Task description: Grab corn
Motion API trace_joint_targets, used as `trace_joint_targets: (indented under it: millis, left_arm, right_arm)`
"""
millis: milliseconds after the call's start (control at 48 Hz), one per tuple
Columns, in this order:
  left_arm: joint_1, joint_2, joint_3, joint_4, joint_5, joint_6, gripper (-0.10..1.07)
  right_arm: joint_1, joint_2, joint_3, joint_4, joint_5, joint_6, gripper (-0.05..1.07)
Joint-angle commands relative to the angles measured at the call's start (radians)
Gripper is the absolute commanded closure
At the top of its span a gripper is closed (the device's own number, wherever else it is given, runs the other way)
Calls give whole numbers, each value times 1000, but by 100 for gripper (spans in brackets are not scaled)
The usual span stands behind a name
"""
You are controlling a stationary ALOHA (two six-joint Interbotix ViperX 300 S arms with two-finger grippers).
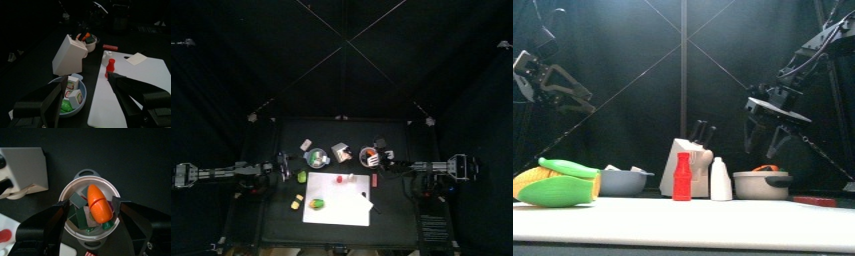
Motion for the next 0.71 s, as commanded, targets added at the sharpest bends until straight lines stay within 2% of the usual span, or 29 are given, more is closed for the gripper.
trace_joint_targets:
  millis: [0,229,417,688]
  left_arm:
    - [-17,2,-15,2,3,0,0]
    - [-123,2,-11,29,38,0,0]
    - [-255,28,-26,8,118,-5,0]
    - [-403,144,-63,-91,126,-3,0]
  right_arm:
    - [37,-43,-21,5,-2,-2,5]
    - [196,-55,-32,14,-9,-2,5]
    - [259,-35,-34,15,-9,8,5]
    - [347,3,-34,37,-11,0,5]
